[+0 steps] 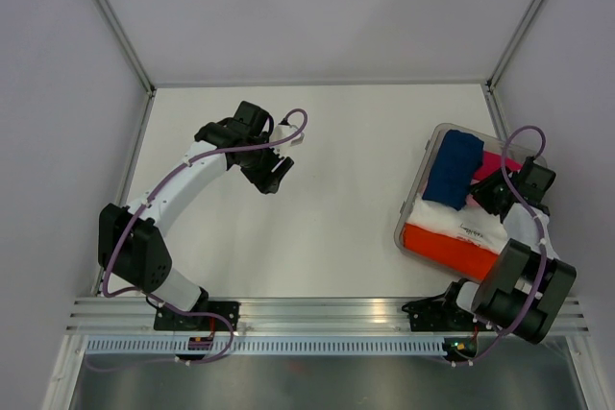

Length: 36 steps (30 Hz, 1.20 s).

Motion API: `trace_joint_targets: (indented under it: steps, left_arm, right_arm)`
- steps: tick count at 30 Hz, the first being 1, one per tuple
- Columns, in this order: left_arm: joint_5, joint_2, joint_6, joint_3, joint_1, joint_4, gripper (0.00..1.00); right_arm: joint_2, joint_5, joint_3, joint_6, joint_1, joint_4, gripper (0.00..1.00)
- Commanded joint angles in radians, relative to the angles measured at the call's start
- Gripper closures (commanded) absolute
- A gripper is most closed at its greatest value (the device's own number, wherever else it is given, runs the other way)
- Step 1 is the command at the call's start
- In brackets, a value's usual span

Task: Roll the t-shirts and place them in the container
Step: Place the rolled tshirt into the container

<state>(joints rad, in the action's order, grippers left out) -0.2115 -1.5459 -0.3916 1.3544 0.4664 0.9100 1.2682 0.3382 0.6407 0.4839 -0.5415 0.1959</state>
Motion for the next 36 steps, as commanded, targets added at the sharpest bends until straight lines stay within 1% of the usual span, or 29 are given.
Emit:
trace_joint_targets:
  steps: [1, 4, 8, 11, 13, 14, 17, 19, 22, 28, 36]
  left_arm:
    - [-0.005, -0.008, -0.032, 0.018, -0.006, -0.020, 0.31]
    - [-0.006, -0.010, -0.033, 0.023, -0.006, -0.020, 0.31]
    - [-0.005, -0.010, -0.035, 0.022, -0.006, -0.020, 0.31]
    - [-0.005, -0.010, -0.036, 0.022, -0.006, -0.022, 0.31]
    - [-0.005, -0.013, -0.035, 0.025, -0.006, -0.022, 0.31]
    - [-0.006, -0.013, -0.035, 0.026, -0.006, -0.022, 0.31]
    - [-0.003, -0.013, -0.032, 0.028, -0.006, -0.023, 0.31]
    - [-0.005, -0.010, -0.032, 0.025, -0.006, -0.023, 0.31]
    - [0.001, 0.000, -0.033, 0.015, -0.008, -0.026, 0.31]
    - [0.000, 0.015, -0.033, -0.003, -0.015, -0.033, 0.31]
    - [0.000, 0.017, -0.033, -0.020, -0.025, -0.048, 0.31]
  right_arm:
    - [-0.049, -0.053, 0.033, -0.035, -0.009, 0.059, 0.60]
    - [-0.068, -0.041, 0.017, -0.030, 0.002, 0.079, 0.60]
    - [-0.147, -0.100, 0.045, -0.042, 0.029, 0.111, 0.64]
    - [-0.178, -0.169, 0.103, -0.071, 0.070, 0.154, 0.78]
    - [-0.178, -0.189, 0.132, -0.080, 0.103, 0.172, 0.84]
    - [-0.176, -0.192, 0.134, -0.080, 0.142, 0.174, 0.88]
    - [-0.153, -0.165, 0.102, -0.054, 0.170, 0.159, 0.96]
    - [-0.132, -0.137, 0.062, -0.021, 0.170, 0.131, 0.99]
    - [-0.098, -0.123, 0.019, 0.027, 0.170, 0.090, 1.00]
    - [-0.043, -0.191, 0.007, 0.030, 0.161, 0.086, 1.00]
    - [0.009, -0.186, 0.004, 0.032, 0.091, 0.033, 1.00]
